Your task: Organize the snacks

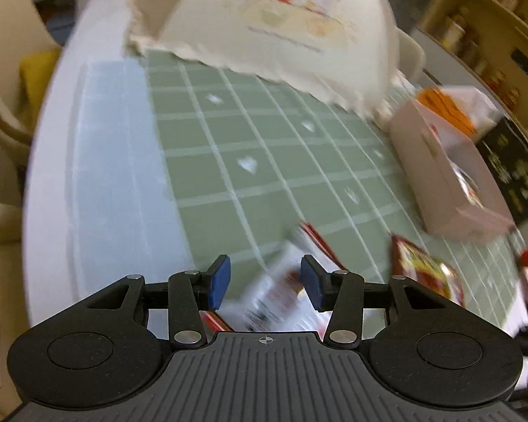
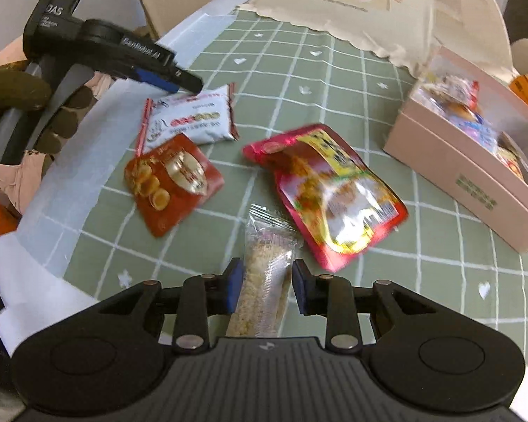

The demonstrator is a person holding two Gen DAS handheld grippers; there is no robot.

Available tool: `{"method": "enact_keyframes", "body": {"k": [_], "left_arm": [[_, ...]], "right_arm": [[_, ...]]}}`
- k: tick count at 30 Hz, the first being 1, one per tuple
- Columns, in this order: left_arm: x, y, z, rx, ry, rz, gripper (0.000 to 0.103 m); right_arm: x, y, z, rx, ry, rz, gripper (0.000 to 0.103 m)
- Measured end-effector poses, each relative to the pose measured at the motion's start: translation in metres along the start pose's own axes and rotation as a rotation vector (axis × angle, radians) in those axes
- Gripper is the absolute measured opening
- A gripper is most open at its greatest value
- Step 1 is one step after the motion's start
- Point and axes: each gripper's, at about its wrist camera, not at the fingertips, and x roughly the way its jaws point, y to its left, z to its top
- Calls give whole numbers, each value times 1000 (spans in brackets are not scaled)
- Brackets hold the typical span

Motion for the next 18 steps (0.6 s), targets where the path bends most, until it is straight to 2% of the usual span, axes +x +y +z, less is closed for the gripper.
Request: {"method": "enact_keyframes", "body": {"k": [2,5,8,11,14,16,18], "left_arm": [[-5,-14,-10,54,29,-18,52],[-8,-41,-29,142,57,-4,54],[-10,-62,-42,174,77,-2,57],[-13,-82,-50,224,69,52,58],[-16,-89,-52,231,62,112,58],[-19,-88,-51,213,59,138,57],[-24,-84,-50,189,50,169,56]], "right_arm": [[-3,-9,-8,26,-3,-26,30],[-4,-27,-17,90,4,-67,31],[-4,-42,-25,130,11,-133,31],[-7,-52,-31,160,11,-176,34],[-22,-46,-25,116,-53,-165,42],[-31,-32,-17,51,-110,-127,64],[-33,-10,-6,-27,-155,-73,67]]}}
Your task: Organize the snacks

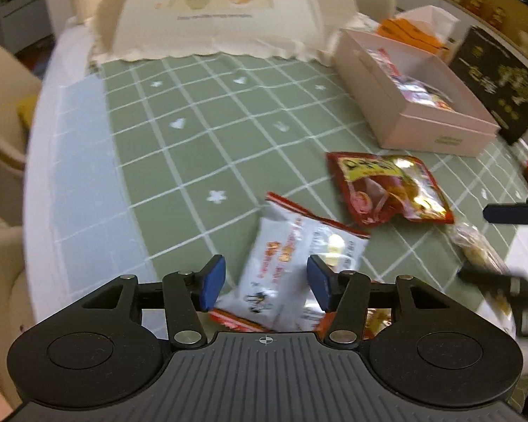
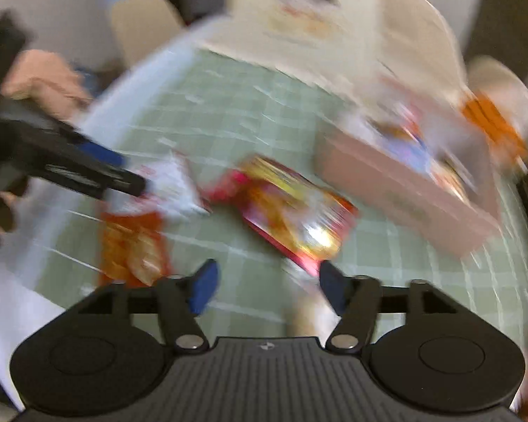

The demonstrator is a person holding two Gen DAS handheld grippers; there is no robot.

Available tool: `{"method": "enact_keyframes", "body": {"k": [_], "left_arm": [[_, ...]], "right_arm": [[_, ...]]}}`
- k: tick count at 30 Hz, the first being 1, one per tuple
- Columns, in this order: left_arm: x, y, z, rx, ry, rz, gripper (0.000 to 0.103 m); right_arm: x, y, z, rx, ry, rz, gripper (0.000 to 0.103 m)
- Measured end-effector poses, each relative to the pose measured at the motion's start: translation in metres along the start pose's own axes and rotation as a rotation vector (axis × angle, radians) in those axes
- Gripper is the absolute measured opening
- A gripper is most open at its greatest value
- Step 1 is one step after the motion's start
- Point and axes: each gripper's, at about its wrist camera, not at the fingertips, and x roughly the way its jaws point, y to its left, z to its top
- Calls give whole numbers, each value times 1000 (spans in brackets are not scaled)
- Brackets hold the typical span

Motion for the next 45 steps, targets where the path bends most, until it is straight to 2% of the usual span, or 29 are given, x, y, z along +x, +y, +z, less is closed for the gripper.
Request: {"method": "enact_keyframes", "body": {"k": [4,7,11,14,19,23,27,33,39,45], "left_arm": [[-8,9,2,-49,-6,26,56],[-11,8,1,-55,-1,21,56],[-11,3,0,-32,4,11,56],[-9,1,1,-25,1,5,56],[-6,-5,5,-3,-11,-28,56],[2,-26,6,83,15,-25,56],[11,-49,6,179,23,11,58],[7,-55,7,170,8,-56,58],[8,-33,12,124,-16,75,55],[7,-50,-4,224,-35,44,55]], "right_arm": [[17,49,14,-133,-3,148,67],[33,76,14,-201,27,194,68],[37,79,7,-245,17,119,66],[33,52,5,-159,16,63,66],[20,2,-8,-21,41,-93,66],[-6,-28,-19,75,4,-124,66],[-7,-48,-29,136,16,-165,66],[-8,-56,-43,196,49,-186,66],[-9,-58,-47,216,43,-183,68],[-1,-55,-41,198,48,-183,68]]}}
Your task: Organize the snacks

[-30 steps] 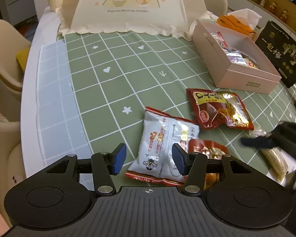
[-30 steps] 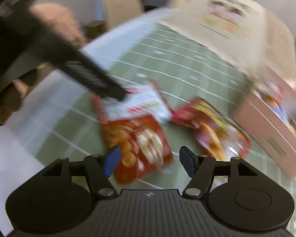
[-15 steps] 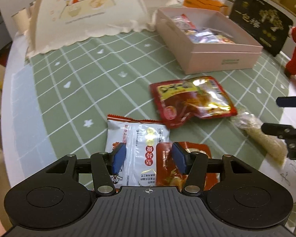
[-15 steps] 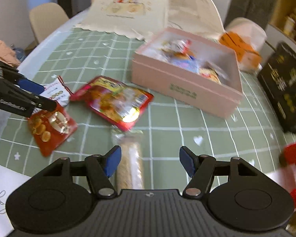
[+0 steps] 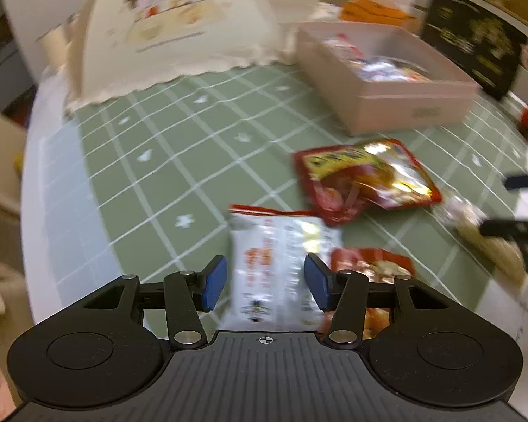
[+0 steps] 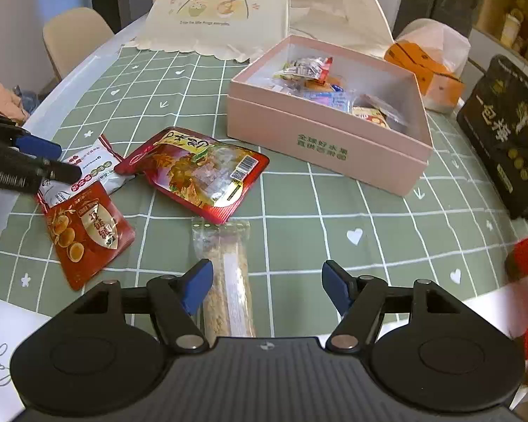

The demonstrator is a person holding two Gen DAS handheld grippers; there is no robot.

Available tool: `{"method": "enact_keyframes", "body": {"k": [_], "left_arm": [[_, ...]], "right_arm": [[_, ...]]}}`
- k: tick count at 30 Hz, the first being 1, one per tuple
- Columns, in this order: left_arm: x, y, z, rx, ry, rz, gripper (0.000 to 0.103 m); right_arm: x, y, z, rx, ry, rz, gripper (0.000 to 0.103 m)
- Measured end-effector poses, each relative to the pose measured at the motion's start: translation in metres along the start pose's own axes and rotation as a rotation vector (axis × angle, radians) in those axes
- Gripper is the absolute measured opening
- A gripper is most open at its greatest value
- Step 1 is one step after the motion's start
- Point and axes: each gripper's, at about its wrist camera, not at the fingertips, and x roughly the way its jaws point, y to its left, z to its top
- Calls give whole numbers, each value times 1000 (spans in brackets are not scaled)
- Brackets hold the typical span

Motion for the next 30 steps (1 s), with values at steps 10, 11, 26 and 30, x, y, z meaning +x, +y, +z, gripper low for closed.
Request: {"method": "enact_keyframes", "body": {"k": [10,11,26,30], "left_arm": [[7,-37,0,165,28,15,59],[8,-40,0,183,32,21,60],[6,-10,4,1,19,-84,71],[8,-3,3,3,34,-20,72]], "right_arm": [[-9,-3,2,10,-28,-48,68],[-10,-4,1,16,-28,-49,68],[-19,-1,-6,19,-29,-72,68],[-22,3,-7,-8,-33,-84,68]]}}
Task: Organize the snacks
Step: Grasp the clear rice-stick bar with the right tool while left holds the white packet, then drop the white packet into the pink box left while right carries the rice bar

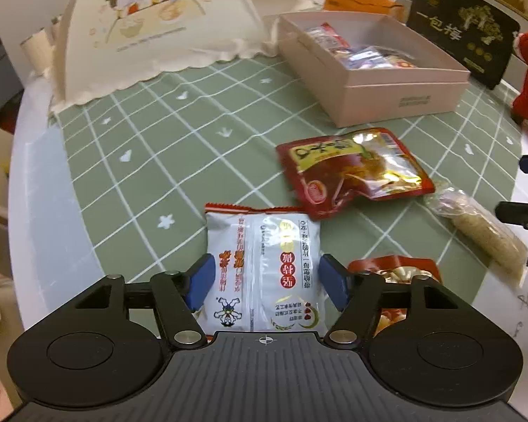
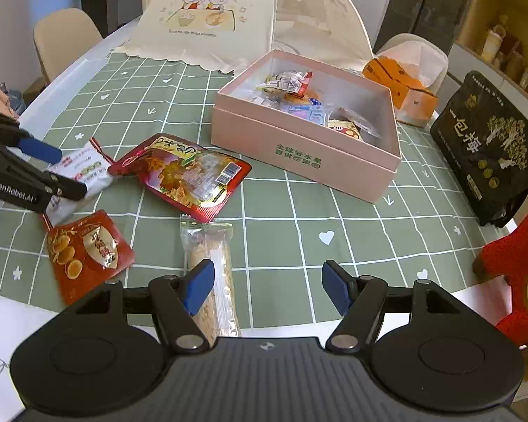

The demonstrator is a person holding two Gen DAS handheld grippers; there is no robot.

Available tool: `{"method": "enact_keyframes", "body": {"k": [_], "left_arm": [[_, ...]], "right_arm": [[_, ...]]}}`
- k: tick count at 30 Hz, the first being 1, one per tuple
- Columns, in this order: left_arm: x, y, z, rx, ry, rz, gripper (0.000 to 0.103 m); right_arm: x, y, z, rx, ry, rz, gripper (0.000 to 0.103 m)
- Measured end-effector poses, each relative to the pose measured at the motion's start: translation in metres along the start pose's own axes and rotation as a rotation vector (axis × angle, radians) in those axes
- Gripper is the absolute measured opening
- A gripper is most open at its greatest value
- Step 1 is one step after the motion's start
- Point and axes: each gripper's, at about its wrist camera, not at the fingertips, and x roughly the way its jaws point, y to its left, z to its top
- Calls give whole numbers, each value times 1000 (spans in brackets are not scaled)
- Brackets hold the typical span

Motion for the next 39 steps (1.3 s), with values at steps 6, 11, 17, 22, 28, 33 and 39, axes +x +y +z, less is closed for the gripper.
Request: {"method": "enact_keyframes", "body": {"k": [6,11,17,22,28,33,39], "left_arm": [[1,-1,0,-3,14,-37,82],[10,4,5,-26,21,-18,86],[17,30,4,-193,49,-70,81],[10,29,4,-202,40,-100,82],[-9,20,10,-186,6,-141,81],[-29,11,19,-164,-36,-177,81],[-57,5,32,-152,-123,-239,81]], "right_arm": [[7,-2,-3,25,25,13,68],[9,0,-3,6,29,25,68],[13,-3,-3,19,39,71,68],[22,2,0,25,71,129,63],[25,17,-2,-38,85,186,30],[17,9,2,-19,65,203,28],[-13,-28,19,104,-2,278,28]]}}
